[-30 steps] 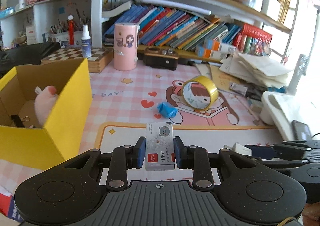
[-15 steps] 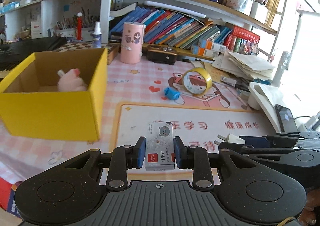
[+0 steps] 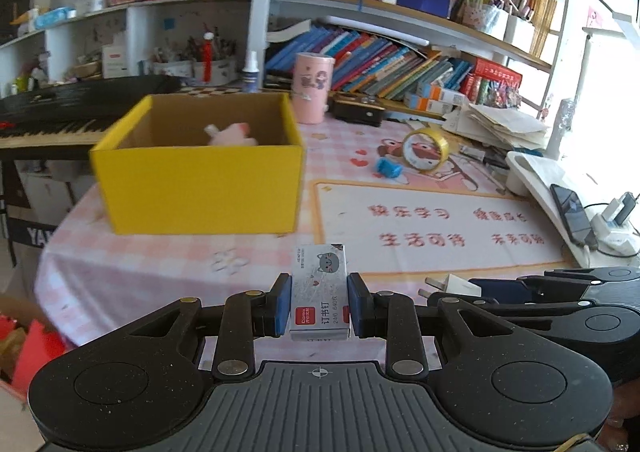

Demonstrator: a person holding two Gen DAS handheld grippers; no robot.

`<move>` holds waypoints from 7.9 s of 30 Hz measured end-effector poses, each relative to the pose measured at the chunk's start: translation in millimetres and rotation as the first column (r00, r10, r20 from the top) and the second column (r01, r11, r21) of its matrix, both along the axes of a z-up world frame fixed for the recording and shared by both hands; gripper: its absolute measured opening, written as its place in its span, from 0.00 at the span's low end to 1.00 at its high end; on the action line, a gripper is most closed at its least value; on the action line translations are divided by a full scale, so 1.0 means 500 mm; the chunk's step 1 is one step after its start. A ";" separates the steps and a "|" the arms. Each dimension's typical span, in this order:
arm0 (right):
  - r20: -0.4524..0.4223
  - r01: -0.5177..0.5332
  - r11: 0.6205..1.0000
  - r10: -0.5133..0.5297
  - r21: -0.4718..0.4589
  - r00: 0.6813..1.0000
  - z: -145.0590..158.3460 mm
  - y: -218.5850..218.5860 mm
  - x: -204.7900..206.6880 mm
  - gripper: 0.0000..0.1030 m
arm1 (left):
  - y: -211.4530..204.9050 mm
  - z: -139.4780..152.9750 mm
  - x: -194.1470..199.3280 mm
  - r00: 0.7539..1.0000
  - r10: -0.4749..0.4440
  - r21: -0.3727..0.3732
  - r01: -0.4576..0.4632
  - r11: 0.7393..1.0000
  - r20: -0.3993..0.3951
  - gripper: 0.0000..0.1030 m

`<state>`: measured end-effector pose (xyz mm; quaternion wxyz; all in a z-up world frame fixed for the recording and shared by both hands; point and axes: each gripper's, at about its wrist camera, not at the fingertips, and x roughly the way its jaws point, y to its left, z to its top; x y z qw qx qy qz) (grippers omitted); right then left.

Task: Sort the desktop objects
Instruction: 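Carry the small box with the left tool while the right tool carries the plug toward the yellow box, then open the left tool to drop the small box while the right tool drops the plug into the box, then move both open tools back toward the mat, then grasp the blue plush item with the left tool while the right tool grasps the yellow tape roll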

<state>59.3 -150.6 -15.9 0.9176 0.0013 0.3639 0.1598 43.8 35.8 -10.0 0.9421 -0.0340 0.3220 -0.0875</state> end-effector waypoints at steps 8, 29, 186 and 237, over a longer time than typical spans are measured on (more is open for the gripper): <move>0.001 -0.061 0.998 0.061 0.023 0.998 -0.001 0.106 -0.068 0.33 | 0.095 0.007 -0.075 0.997 0.073 0.003 -0.073 0.997 0.013 0.28; 0.026 -0.205 0.979 0.205 -0.015 0.978 0.024 0.241 -0.079 0.33 | 0.203 0.017 -0.122 0.984 0.173 -0.037 -0.172 0.984 0.043 0.28; 0.105 0.314 0.944 -0.304 -0.099 0.947 -0.011 -0.065 -0.067 0.47 | -0.102 -0.029 0.033 0.986 -0.164 0.064 0.164 0.984 0.008 0.59; 0.038 0.176 0.984 -0.175 -0.031 0.984 -0.045 -0.372 0.479 0.51 | -0.395 -0.108 0.538 0.997 0.041 0.117 -0.033 0.993 -0.067 0.59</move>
